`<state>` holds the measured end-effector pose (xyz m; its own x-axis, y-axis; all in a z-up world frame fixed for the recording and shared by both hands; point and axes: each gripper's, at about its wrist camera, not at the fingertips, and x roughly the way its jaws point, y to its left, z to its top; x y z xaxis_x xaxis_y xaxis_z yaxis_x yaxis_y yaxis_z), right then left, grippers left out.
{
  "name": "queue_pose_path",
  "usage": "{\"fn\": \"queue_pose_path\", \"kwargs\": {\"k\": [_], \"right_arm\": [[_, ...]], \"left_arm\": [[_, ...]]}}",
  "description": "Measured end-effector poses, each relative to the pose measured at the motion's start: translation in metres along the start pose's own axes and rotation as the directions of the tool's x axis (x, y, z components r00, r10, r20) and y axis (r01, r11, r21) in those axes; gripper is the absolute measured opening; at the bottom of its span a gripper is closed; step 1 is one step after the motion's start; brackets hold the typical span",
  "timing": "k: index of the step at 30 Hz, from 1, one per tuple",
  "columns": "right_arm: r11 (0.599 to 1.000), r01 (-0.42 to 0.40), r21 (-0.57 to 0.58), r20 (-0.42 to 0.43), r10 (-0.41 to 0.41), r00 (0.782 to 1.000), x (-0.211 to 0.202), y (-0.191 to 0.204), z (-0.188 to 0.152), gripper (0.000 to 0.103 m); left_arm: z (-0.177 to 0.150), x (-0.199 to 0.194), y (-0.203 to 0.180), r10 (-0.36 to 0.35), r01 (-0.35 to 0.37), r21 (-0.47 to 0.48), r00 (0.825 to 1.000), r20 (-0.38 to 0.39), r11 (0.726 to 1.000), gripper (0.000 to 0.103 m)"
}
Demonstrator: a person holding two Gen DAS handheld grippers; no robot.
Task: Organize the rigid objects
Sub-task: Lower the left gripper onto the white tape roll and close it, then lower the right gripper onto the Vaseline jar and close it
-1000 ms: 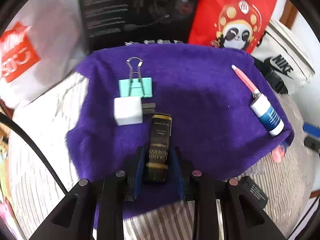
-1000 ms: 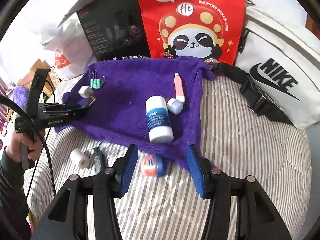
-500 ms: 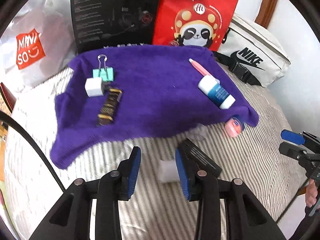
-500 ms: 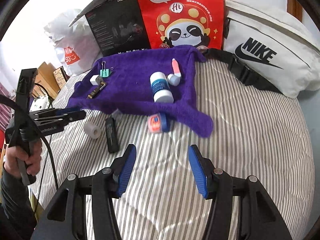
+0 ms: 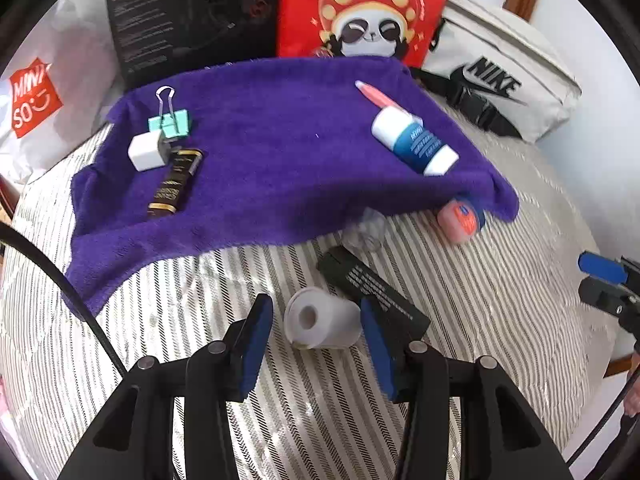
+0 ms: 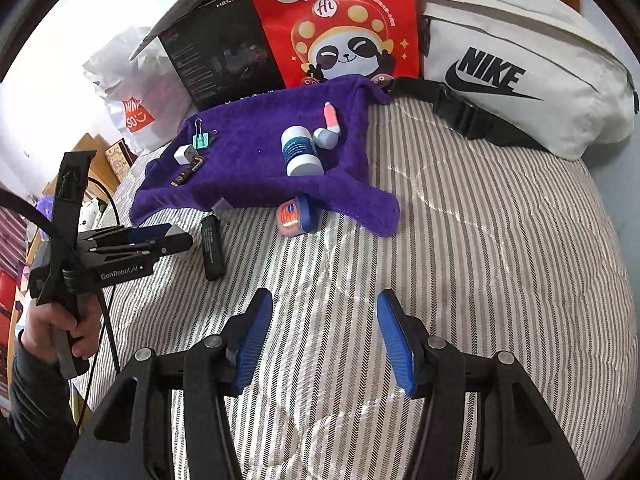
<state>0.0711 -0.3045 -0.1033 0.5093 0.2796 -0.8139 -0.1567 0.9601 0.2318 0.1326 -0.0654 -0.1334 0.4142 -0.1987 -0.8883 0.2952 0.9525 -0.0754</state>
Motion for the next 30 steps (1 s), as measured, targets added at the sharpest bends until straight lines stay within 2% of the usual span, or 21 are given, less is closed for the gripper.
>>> {"fn": "queue_pose_path", "kwargs": {"k": [5,11,13,14,20,24,28,30], "right_arm": [[1.000,-0.008,0.001,-0.010,0.008,1.000,0.003,-0.001,-0.001,0.054],[1.000,-0.011,-0.001,-0.036,0.011,0.999,0.012,0.001,-0.004,0.054],[1.000,-0.010,-0.008,-0.043,0.009,0.999,0.014,0.002,-0.006,0.054],[1.000,-0.010,-0.011,-0.049,0.009,0.999,0.015,0.003,-0.007,0.054],[1.000,-0.016,-0.026,-0.059,0.015,0.998,0.022,0.010,-0.006,0.054],[0.999,-0.014,-0.049,-0.052,0.011,0.999,0.027,0.017,0.000,0.054],[0.999,-0.005,-0.050,-0.040,0.003,0.999,0.035,0.020,0.008,0.054],[0.999,-0.008,-0.040,-0.025,0.007,1.000,0.037,0.020,0.011,0.054]], "left_arm": [[-0.001,0.004,-0.002,0.005,-0.005,0.022,1.000,-0.014,1.000,0.045],[-0.002,0.007,-0.003,0.001,-0.001,0.040,1.000,0.006,0.999,0.043],[-0.003,0.007,-0.004,-0.026,0.026,0.049,1.000,0.013,0.998,0.028],[-0.004,0.007,-0.005,-0.031,0.031,0.053,0.999,0.010,0.998,0.028],[-0.014,0.000,-0.006,0.035,-0.038,0.099,0.999,0.040,0.994,0.028],[-0.026,-0.007,0.019,0.088,-0.091,0.069,0.995,0.040,0.993,0.028],[-0.033,-0.014,0.043,0.092,-0.093,0.021,0.995,0.048,0.995,0.028],[-0.037,-0.014,0.050,0.120,-0.121,0.019,0.991,0.053,0.992,0.028]]}}
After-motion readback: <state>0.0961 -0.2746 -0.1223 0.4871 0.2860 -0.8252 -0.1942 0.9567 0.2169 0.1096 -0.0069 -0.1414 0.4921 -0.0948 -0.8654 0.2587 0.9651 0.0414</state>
